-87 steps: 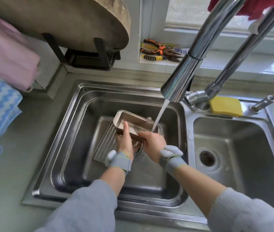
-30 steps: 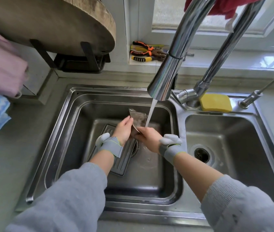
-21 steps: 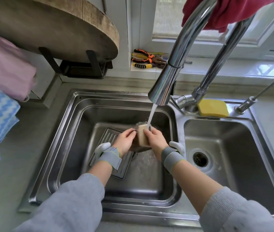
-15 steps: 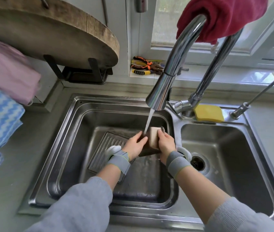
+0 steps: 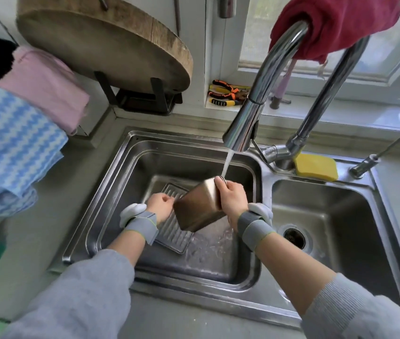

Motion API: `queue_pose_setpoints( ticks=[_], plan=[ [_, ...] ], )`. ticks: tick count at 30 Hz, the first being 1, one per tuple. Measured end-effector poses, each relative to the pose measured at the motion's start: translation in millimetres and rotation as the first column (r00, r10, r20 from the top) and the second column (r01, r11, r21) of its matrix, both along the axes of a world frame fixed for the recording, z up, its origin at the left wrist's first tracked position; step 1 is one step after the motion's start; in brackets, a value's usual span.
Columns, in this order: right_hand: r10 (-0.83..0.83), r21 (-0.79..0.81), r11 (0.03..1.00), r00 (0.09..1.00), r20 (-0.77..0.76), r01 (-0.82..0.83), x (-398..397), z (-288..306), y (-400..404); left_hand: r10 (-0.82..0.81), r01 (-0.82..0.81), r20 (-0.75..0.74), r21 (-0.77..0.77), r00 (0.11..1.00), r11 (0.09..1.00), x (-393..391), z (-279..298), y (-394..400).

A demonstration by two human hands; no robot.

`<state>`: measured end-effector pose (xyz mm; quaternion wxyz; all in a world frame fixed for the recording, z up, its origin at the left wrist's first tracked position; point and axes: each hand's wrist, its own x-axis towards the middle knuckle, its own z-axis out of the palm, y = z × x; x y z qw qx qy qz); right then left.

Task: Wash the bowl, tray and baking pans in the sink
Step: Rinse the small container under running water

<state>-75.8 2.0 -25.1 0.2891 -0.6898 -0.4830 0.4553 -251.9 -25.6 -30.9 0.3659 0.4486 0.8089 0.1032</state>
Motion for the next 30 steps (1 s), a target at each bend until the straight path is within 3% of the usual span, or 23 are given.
queue_pose_setpoints(
  ticks=[4,7,11,16,21,24,26,30],
  plan=[
    [0.091,-0.151,0.987,0.965,0.246,-0.055,2.7,-10.8,-24.5,0.002,-0.004,-0.034,-0.06,0.999,0.998,-23.7,17.5,-23.2],
    [0.0,-0.023,1.0,0.989,0.15,0.004,-2.7,10.4,-37.8,0.009,-0.009,-0.004,-0.014,1.0,1.0,-41.3,30.0,-41.0],
    [0.01,-0.035,0.999,0.948,0.318,0.001,0.4,22.1,-45.6,-0.021,0.022,0.031,-0.012,0.999,1.0,-45.8,34.0,-58.0],
    [-0.111,0.008,0.993,0.931,0.348,0.115,7.5,37.2,-70.9,-0.145,0.147,0.091,-0.017,0.985,0.989,-43.8,34.8,-75.1],
    [-0.27,0.065,0.963,0.939,0.213,0.262,25.5,65.9,-86.1,-0.2,0.21,0.158,-0.052,0.967,0.976,-15.0,49.7,-83.5],
    [-0.436,0.02,0.9,0.9,0.003,0.436,60.1,94.8,-97.6,-0.132,0.159,0.347,-0.049,0.929,0.986,26.1,76.5,-88.3],
    [-0.515,-0.045,0.857,0.851,-0.1,0.514,89.4,108.5,-104.6,-0.023,0.101,0.547,-0.112,0.837,0.989,58.2,95.4,-89.1],
    [-0.602,-0.135,0.796,0.745,-0.289,0.591,150.5,139.9,-127.5,0.021,0.127,0.781,-0.129,0.625,0.984,127.8,124.2,-85.6]
  ],
)
